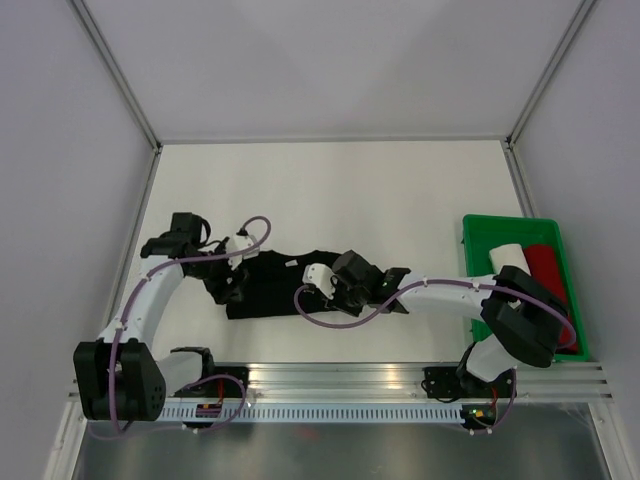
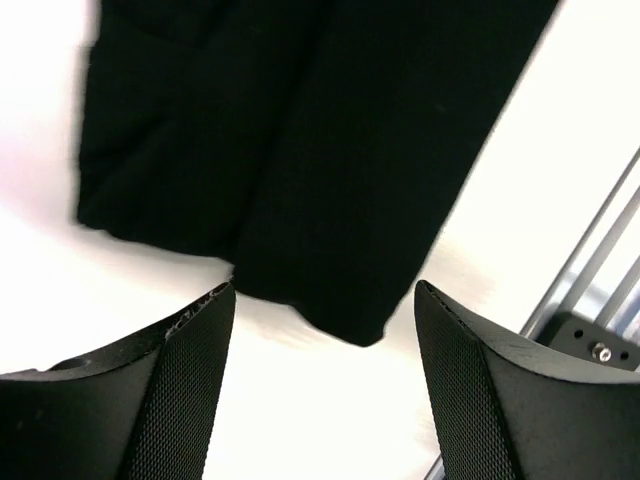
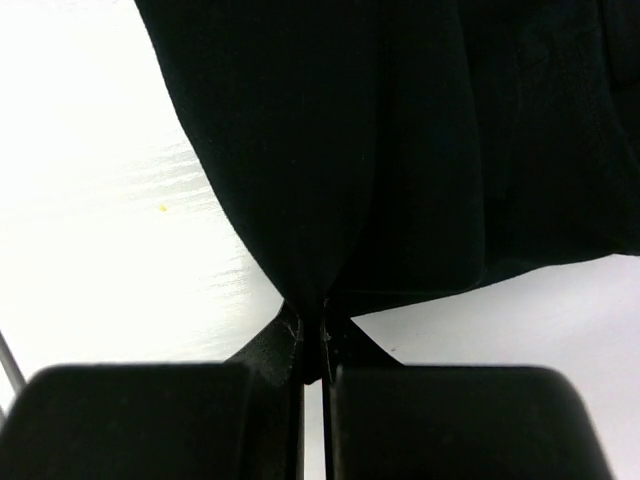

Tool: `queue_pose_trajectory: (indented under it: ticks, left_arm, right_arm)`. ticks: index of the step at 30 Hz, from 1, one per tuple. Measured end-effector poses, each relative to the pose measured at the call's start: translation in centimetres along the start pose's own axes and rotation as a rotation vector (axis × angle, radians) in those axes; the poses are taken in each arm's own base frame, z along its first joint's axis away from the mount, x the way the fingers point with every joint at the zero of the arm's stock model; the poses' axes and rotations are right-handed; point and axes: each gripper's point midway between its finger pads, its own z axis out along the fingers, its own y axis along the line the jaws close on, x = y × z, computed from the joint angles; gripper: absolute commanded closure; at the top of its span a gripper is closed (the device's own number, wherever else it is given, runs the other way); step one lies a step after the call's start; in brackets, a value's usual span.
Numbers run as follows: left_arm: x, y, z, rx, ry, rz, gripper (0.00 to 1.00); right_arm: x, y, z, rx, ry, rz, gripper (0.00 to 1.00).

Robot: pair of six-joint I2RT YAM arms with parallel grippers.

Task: Roll the t-shirts
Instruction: Roll the tshirt

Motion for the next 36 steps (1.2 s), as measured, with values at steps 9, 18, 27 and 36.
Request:
queue_pose_trajectory:
  ticks: [9,18,27,36]
  left_arm:
    - [4.7,-4.3,2.9,0.076,0.158,0.194,0.21]
    - [7.4,-2.3,5.0,-0.039,0.205,0.244,0.77]
    - [6.7,-3.3,2.8,0.021,0.232,0.262,0.98]
    - [5.9,-5.6,0.0,0.27,0.251,0.211,0.98]
  right_arm:
    - [-0.2,-0.3,-0.3,-0.1,-0.054,0.147,1.0]
    - [-0.6,0.5,-0.3,-0.145,-0.073,0.165,1.0]
    - [-1.3,2.5,-1.4,-0.27,-0.07,0.226,1.0]
    - [-0.4,5.6,-3.3,-0.449,-0.104,0.46,0.51]
